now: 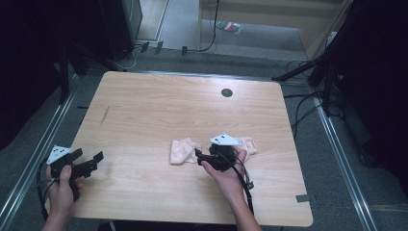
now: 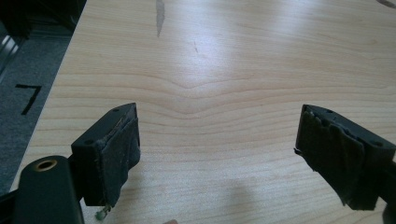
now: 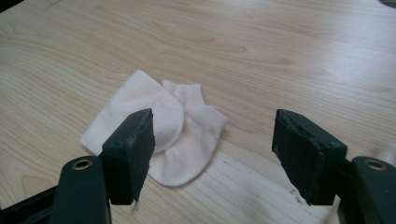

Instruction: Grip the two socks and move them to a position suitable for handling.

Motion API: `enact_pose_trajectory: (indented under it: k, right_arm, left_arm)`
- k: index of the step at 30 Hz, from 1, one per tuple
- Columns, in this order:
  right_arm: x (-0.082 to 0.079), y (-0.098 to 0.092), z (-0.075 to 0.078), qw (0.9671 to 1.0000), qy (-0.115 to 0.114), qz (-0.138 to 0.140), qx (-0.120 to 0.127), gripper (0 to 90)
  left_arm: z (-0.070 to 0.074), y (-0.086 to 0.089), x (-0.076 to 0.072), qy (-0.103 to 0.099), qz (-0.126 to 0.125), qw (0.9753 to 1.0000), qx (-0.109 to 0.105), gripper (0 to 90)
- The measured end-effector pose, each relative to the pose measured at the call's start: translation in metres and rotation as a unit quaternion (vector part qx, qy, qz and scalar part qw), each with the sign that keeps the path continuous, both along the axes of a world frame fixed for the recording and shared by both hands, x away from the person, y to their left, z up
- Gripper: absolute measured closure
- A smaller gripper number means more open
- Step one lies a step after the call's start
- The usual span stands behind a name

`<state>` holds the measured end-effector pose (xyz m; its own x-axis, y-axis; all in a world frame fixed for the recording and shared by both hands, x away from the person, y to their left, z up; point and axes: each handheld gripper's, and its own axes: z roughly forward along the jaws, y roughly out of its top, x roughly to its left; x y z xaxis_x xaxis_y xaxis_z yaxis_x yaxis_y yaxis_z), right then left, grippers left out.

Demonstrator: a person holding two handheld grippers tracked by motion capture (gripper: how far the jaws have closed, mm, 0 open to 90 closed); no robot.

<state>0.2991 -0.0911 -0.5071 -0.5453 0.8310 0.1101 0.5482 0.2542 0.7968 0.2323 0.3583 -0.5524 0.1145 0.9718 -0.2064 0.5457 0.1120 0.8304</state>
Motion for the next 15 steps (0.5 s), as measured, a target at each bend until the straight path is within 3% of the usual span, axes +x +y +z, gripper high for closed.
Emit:
enact_pose_trajectory:
  k: [15]
  right_arm:
    - [0.016,0.036,-0.024,0.999,0.029,0.024,-0.022,33.1]
  left_arm:
    - [0.0,0.0,0.0,0.0,-0.001,1.0,0.0,14.3]
